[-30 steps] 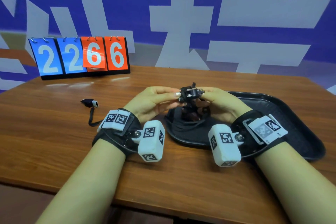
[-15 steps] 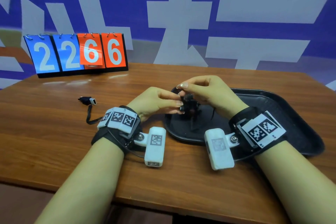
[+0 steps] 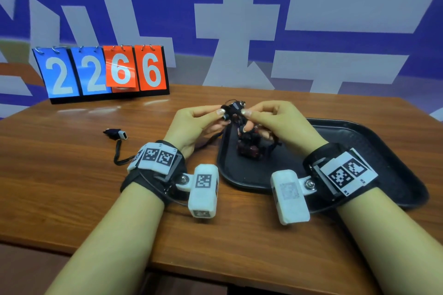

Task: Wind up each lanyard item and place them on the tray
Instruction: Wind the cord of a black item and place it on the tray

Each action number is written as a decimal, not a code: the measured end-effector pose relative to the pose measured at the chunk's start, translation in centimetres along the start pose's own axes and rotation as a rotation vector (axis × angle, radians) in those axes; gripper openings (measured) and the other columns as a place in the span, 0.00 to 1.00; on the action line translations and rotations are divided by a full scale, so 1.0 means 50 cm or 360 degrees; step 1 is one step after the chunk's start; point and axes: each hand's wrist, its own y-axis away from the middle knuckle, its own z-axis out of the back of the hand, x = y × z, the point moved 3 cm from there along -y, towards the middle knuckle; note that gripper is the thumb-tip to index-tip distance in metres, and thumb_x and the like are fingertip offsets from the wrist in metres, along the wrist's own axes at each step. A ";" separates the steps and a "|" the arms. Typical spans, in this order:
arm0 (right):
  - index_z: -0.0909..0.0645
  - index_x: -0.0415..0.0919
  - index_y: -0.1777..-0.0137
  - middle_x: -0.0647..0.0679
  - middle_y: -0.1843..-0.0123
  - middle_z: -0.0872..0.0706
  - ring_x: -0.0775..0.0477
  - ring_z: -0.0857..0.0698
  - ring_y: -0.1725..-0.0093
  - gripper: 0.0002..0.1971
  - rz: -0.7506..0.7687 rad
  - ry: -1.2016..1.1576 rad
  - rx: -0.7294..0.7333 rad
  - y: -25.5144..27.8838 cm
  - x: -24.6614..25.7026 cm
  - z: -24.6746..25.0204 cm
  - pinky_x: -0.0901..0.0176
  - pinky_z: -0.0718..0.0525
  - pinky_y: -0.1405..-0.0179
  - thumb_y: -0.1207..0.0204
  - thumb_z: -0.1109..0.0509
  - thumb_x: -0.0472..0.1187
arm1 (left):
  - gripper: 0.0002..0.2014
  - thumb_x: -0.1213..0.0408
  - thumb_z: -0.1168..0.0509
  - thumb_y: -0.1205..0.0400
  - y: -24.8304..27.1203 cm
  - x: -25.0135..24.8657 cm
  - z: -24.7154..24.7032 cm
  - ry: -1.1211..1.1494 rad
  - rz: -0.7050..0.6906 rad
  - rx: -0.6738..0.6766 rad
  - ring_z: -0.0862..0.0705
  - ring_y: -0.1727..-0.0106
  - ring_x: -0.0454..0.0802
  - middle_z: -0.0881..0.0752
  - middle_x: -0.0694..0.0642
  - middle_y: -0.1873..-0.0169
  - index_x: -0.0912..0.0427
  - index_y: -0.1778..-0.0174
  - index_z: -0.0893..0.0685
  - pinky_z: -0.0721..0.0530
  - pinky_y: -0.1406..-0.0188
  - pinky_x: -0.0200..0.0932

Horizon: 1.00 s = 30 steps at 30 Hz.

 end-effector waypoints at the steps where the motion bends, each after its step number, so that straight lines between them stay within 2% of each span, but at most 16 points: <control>1: 0.13 0.38 0.58 0.50 0.68 0.11 0.55 0.28 0.78 0.09 -0.0037 0.0006 0.0078 0.000 -0.004 -0.004 0.67 0.30 0.78 0.20 0.28 0.41 | 0.07 0.71 0.30 0.19 -0.001 -0.002 0.003 -0.0032 -0.0021 -0.0002 0.08 0.57 0.45 0.07 0.58 0.55 0.62 0.46 0.10 0.15 0.64 0.28; 3: 0.12 0.38 0.55 0.49 0.67 0.12 0.55 0.25 0.75 0.08 -0.0147 -0.0003 0.0178 -0.001 -0.016 -0.010 0.67 0.27 0.76 0.19 0.29 0.41 | 0.08 0.70 0.30 0.18 0.000 -0.005 0.004 0.0014 -0.0019 0.0044 0.09 0.55 0.44 0.07 0.56 0.53 0.61 0.45 0.10 0.16 0.64 0.28; 7: 0.11 0.37 0.45 0.50 0.66 0.15 0.57 0.24 0.71 0.09 -0.0377 -0.0181 0.0156 -0.008 -0.040 0.001 0.68 0.23 0.71 0.19 0.29 0.41 | 0.10 0.72 0.34 0.17 0.004 -0.011 -0.002 0.0287 0.0111 0.0185 0.09 0.58 0.44 0.07 0.57 0.55 0.66 0.42 0.13 0.15 0.63 0.27; 11: 0.11 0.40 0.57 0.49 0.66 0.16 0.54 0.23 0.67 0.07 -0.0455 -0.0317 0.0182 -0.008 -0.046 0.002 0.68 0.22 0.68 0.20 0.29 0.37 | 0.13 0.71 0.35 0.19 0.019 -0.011 -0.017 0.0226 0.0271 0.0542 0.10 0.62 0.42 0.08 0.56 0.59 0.69 0.39 0.15 0.14 0.63 0.27; 13: 0.11 0.38 0.54 0.44 0.62 0.15 0.52 0.22 0.64 0.06 -0.0457 -0.0342 0.0151 -0.009 -0.045 0.004 0.68 0.21 0.68 0.20 0.30 0.35 | 0.14 0.72 0.35 0.20 0.026 -0.008 -0.023 0.0097 0.0339 0.0669 0.11 0.65 0.43 0.09 0.58 0.61 0.71 0.39 0.16 0.14 0.65 0.28; 15: 0.10 0.35 0.49 0.39 0.55 0.14 0.46 0.21 0.60 0.07 -0.0434 -0.0352 0.0090 -0.009 -0.042 0.008 0.63 0.21 0.62 0.21 0.28 0.36 | 0.13 0.73 0.34 0.22 0.027 -0.004 -0.024 -0.0036 0.0377 0.0726 0.10 0.65 0.44 0.09 0.59 0.61 0.70 0.43 0.13 0.14 0.66 0.28; 16: 0.10 0.35 0.50 0.39 0.54 0.14 0.45 0.21 0.59 0.07 -0.0410 -0.0356 0.0056 -0.010 -0.040 0.010 0.60 0.22 0.59 0.22 0.27 0.37 | 0.12 0.72 0.32 0.24 0.026 -0.002 -0.023 -0.0109 0.0383 0.0746 0.10 0.64 0.45 0.09 0.59 0.60 0.68 0.47 0.10 0.14 0.65 0.29; 17: 0.10 0.36 0.51 0.42 0.57 0.14 0.47 0.21 0.62 0.07 -0.0379 -0.0365 0.0026 -0.010 -0.037 0.011 0.62 0.24 0.61 0.22 0.27 0.37 | 0.11 0.70 0.30 0.26 0.027 -0.001 -0.023 -0.0175 0.0389 0.0767 0.10 0.62 0.45 0.08 0.59 0.60 0.65 0.50 0.08 0.14 0.64 0.30; 18: 0.10 0.35 0.51 0.45 0.61 0.15 0.52 0.23 0.67 0.07 -0.0345 -0.0370 0.0011 -0.010 -0.033 0.012 0.66 0.27 0.68 0.22 0.27 0.38 | 0.11 0.70 0.29 0.28 0.026 0.002 -0.022 -0.0224 0.0400 0.0785 0.10 0.61 0.46 0.08 0.59 0.59 0.64 0.52 0.08 0.13 0.63 0.30; 19: 0.11 0.35 0.50 0.48 0.64 0.17 0.57 0.27 0.73 0.07 -0.0313 -0.0361 0.0006 -0.010 -0.030 0.013 0.70 0.33 0.75 0.22 0.27 0.38 | 0.11 0.70 0.28 0.28 0.026 0.004 -0.022 -0.0252 0.0412 0.0798 0.10 0.60 0.48 0.08 0.60 0.58 0.65 0.51 0.08 0.13 0.62 0.31; 21: 0.11 0.37 0.49 0.51 0.66 0.18 0.60 0.31 0.78 0.07 -0.0248 -0.0298 0.0013 -0.008 -0.024 0.015 0.71 0.39 0.80 0.21 0.28 0.39 | 0.15 0.71 0.27 0.29 0.024 0.008 -0.023 -0.0274 0.0437 0.0788 0.09 0.59 0.50 0.09 0.61 0.58 0.69 0.47 0.12 0.12 0.61 0.33; 23: 0.11 0.39 0.50 0.54 0.68 0.18 0.58 0.34 0.77 0.06 -0.0184 -0.0236 0.0044 -0.006 -0.017 0.015 0.69 0.42 0.78 0.20 0.28 0.40 | 0.18 0.72 0.27 0.28 0.023 0.011 -0.023 -0.0281 0.0469 0.0762 0.09 0.58 0.52 0.09 0.63 0.56 0.70 0.42 0.14 0.12 0.61 0.33; 25: 0.10 0.39 0.49 0.54 0.69 0.18 0.56 0.35 0.75 0.07 -0.0130 -0.0196 0.0062 -0.002 -0.009 0.011 0.66 0.42 0.77 0.21 0.28 0.40 | 0.16 0.75 0.29 0.24 0.024 0.011 -0.024 -0.0312 0.0470 0.0754 0.08 0.56 0.52 0.09 0.65 0.53 0.69 0.39 0.14 0.11 0.59 0.35; 28: 0.10 0.44 0.51 0.52 0.67 0.16 0.49 0.30 0.69 0.05 -0.0067 -0.0124 0.0078 0.003 0.000 0.004 0.63 0.38 0.73 0.22 0.27 0.40 | 0.14 0.74 0.31 0.22 0.024 0.014 -0.024 -0.0364 0.0427 0.0770 0.09 0.53 0.52 0.09 0.65 0.49 0.69 0.40 0.13 0.11 0.52 0.37; 30: 0.11 0.46 0.52 0.50 0.65 0.14 0.46 0.25 0.66 0.04 0.0001 -0.0073 0.0095 0.006 0.006 0.000 0.62 0.34 0.71 0.22 0.27 0.39 | 0.14 0.73 0.30 0.22 0.023 0.015 -0.024 -0.0368 0.0399 0.0743 0.09 0.51 0.53 0.09 0.66 0.47 0.70 0.41 0.12 0.11 0.50 0.38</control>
